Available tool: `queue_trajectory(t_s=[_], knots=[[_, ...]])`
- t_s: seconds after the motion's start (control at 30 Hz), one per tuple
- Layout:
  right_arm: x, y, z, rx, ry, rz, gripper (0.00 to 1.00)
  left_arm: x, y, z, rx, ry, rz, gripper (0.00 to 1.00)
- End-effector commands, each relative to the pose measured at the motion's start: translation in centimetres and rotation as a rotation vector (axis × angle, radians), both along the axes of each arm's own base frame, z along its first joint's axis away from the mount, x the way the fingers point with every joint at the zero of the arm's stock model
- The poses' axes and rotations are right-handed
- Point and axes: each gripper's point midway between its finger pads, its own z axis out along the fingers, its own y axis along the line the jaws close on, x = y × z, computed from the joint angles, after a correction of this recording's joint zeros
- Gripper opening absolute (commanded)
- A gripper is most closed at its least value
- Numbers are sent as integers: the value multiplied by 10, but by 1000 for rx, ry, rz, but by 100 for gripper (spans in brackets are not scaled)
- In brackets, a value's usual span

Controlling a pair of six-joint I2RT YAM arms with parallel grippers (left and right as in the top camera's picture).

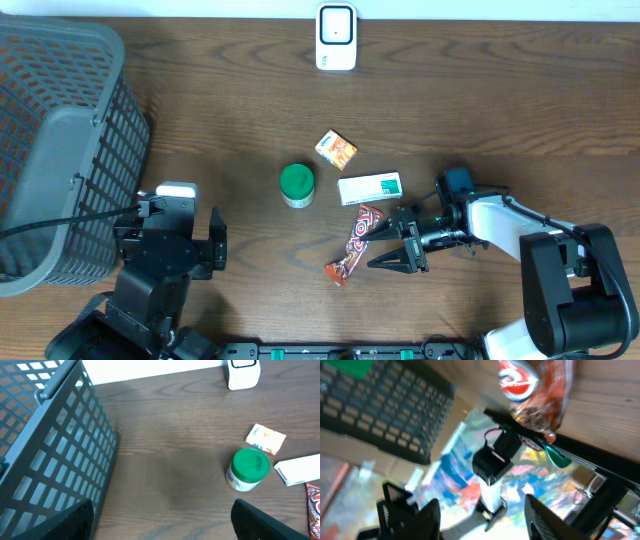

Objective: Scan the item barcode

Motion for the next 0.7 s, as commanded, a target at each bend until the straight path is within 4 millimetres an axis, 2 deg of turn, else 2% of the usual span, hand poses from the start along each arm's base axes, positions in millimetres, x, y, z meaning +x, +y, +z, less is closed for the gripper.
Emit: queue_trajectory(t_s=[0.0, 0.07, 0.1, 0.17, 0.37, 0.4, 0.43, 0.6, 0.67], knots=[[10, 1, 16, 83, -133, 5, 52, -1, 2, -1, 1, -1, 12, 88], [12, 0, 11, 54, -177, 16, 54, -1, 2, -1, 1, -1, 12, 88], [13, -2, 3, 12, -203, 24, 60, -1, 2, -1, 1, -1, 12, 88], [16, -7, -13, -89, -250, 45, 80, -1, 2, -1, 1, -1, 12, 88], [28, -28, -48, -346, -332, 87, 83, -1, 2, -1, 1, -1, 12, 88], [31, -30, -51, -371, -340, 89, 97, -1, 2, -1, 1, -1, 12, 88], [33, -32, -53, -395, -346, 89, 99, -1, 2, -1, 1, -1, 12, 88], [54, -60, -76, -651, -377, 73, 99, -1, 2, -1, 1, -1, 12, 88], [66, -66, -80, -699, -430, 60, 86, -1, 2, -1, 1, -1, 12, 88]])
